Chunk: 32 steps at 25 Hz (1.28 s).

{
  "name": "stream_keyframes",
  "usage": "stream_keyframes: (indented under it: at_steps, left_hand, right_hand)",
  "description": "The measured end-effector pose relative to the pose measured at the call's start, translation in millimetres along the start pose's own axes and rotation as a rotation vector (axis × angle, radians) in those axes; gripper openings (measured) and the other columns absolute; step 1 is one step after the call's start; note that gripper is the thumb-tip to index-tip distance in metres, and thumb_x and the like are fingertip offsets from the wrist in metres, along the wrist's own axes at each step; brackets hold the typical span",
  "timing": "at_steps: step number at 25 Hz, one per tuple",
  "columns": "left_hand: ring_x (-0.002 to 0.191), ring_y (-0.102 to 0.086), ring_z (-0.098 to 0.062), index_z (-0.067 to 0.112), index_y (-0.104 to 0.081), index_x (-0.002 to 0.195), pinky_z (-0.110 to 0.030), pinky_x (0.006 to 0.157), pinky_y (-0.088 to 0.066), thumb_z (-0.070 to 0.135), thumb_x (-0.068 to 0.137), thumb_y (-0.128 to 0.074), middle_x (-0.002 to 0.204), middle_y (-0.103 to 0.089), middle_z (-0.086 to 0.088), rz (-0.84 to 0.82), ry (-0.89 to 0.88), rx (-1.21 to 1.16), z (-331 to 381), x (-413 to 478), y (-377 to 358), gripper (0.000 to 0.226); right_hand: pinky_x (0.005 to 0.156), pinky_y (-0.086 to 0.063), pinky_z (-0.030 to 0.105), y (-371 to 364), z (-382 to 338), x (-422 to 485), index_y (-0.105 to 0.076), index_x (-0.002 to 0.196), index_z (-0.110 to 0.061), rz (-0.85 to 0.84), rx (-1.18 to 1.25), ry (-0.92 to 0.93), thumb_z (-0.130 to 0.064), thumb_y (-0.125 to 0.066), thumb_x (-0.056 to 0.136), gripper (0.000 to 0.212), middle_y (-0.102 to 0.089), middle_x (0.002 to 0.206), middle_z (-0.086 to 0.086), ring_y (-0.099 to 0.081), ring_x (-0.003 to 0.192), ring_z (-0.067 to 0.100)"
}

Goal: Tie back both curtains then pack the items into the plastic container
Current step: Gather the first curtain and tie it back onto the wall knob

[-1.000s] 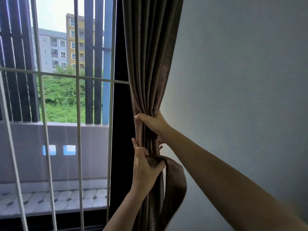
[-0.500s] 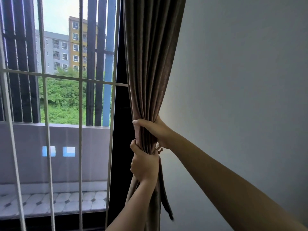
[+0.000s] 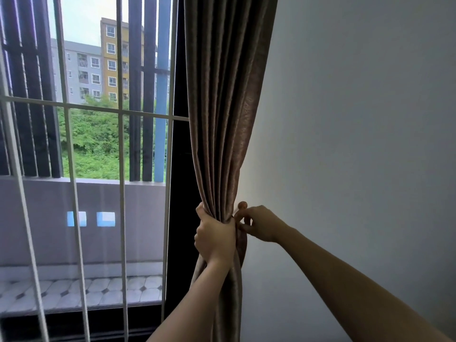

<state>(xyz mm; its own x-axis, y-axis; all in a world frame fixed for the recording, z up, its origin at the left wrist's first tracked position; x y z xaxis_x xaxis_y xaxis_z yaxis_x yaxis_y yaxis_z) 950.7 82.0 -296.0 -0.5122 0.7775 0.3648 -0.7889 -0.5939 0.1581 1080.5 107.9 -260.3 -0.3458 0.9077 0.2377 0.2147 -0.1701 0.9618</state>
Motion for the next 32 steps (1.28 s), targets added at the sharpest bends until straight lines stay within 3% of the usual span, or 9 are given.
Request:
stream_keyframes:
  at_steps: [4,9,12,15,20,23,26,29,32]
  left_hand:
    - [0.089,-0.066,-0.034,0.016,-0.035,0.129,-0.045,0.076,-0.057,0.037,0.071,-0.076,0.097,-0.067,-0.012,-0.059,0.024,0.002,-1.6,1.4,-1.1,0.075]
    - [0.093,-0.066,-0.018,0.029,-0.032,0.131,-0.033,0.077,-0.056,0.017,0.080,-0.064,0.109,-0.063,0.001,-0.455,0.039,-0.582,-14.1,-15.2,-3.2,0.061]
    - [0.106,-0.061,-0.024,0.022,-0.044,0.128,-0.042,0.092,-0.052,0.003,0.087,-0.042,0.120,-0.060,-0.008,-0.594,0.160,-0.824,-23.3,-0.1,2.1,0.046]
    - [0.105,-0.062,-0.016,0.019,-0.043,0.133,-0.029,0.087,-0.053,0.008,0.097,-0.040,0.116,-0.061,-0.003,-0.650,0.176,-0.659,-25.0,16.7,6.6,0.037]
    - [0.112,-0.056,-0.015,0.033,-0.024,0.142,-0.031,0.085,-0.054,0.009,0.094,-0.050,0.129,-0.049,0.006,-0.753,0.124,-0.455,-19.8,28.2,-1.1,0.060]
    - [0.107,-0.055,-0.017,0.038,-0.025,0.142,-0.024,0.069,-0.056,-0.006,0.086,-0.053,0.131,-0.047,0.000,-0.830,0.065,-0.318,-9.0,39.6,-5.4,0.077]
    - [0.088,-0.060,-0.009,0.024,-0.049,0.130,-0.021,0.077,-0.054,0.000,0.084,-0.056,0.100,-0.063,0.005,-0.930,-0.044,-0.111,-3.4,49.1,-0.3,0.052]
    - [0.097,-0.062,-0.016,0.039,-0.062,0.094,-0.034,0.092,-0.050,0.030,0.071,-0.064,0.097,-0.067,0.004,-0.878,-0.245,0.225,1.2,66.6,4.5,0.024]
    - [0.089,-0.060,-0.015,0.019,-0.063,0.088,-0.023,0.080,-0.045,0.018,0.081,-0.064,0.091,-0.068,-0.005,-0.846,-0.396,0.336,8.3,67.9,7.6,0.007]
  right_hand:
    - [0.070,-0.048,0.030,6.1,-2.8,5.9,-0.060,0.107,-0.013,0.210,0.041,-0.081,-0.018,-0.045,0.096,0.019,-0.068,0.094,0.007,-0.059,0.073,0.019]
    - [0.068,-0.048,0.014,-3.1,-6.2,3.7,-0.050,0.117,-0.016,0.388,0.830,-0.163,-0.013,-0.045,0.097,0.021,-0.064,0.099,-0.006,-0.062,0.087,0.011]
    - [0.070,-0.051,0.012,-21.4,-19.8,0.3,-0.035,0.121,-0.010,0.332,1.123,-0.157,-0.019,-0.039,0.100,0.023,-0.054,0.108,0.000,-0.058,0.092,0.006]
    - [0.081,-0.051,0.021,-36.4,-30.2,6.9,-0.030,0.121,-0.018,0.249,1.240,-0.255,-0.032,-0.030,0.102,0.023,-0.052,0.116,0.008,-0.057,0.101,0.015]
    - [0.071,-0.048,0.017,-32.6,-31.6,6.8,-0.055,0.089,-0.020,0.274,1.400,-0.295,-0.031,-0.017,0.104,0.042,-0.061,0.088,0.000,-0.059,0.084,0.011]
    - [0.076,-0.051,0.020,-28.6,-33.6,4.7,-0.058,0.103,-0.018,0.286,1.446,-0.270,-0.030,-0.020,0.103,0.040,-0.064,0.103,0.008,-0.062,0.095,0.014]
    - [0.078,-0.045,0.019,-30.8,-28.9,1.9,-0.047,0.127,-0.006,0.279,1.389,-0.315,-0.020,-0.028,0.102,0.034,-0.053,0.127,0.022,-0.051,0.120,0.032]
    - [0.080,-0.049,0.017,-27.8,-30.9,-2.7,-0.052,0.106,-0.027,0.256,1.281,-0.246,-0.030,-0.020,0.103,0.032,-0.060,0.106,-0.002,-0.058,0.099,0.010]
    - [0.092,-0.046,0.024,-28.1,-36.9,-5.4,-0.051,0.097,-0.028,0.282,1.323,-0.223,-0.035,-0.016,0.103,0.036,-0.057,0.099,-0.005,-0.055,0.096,0.009]
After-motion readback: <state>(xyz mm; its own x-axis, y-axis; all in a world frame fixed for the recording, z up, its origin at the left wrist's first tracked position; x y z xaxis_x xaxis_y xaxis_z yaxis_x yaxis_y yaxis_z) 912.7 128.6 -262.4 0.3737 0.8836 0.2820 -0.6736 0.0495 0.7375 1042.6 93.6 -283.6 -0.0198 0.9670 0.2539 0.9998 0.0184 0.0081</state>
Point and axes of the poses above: each hand's wrist, its own x-axis towards the middle knuckle, its own y-axis out of the back of the hand, z = x × y, the point moved 5 cm from there along x, towards the middle knuckle
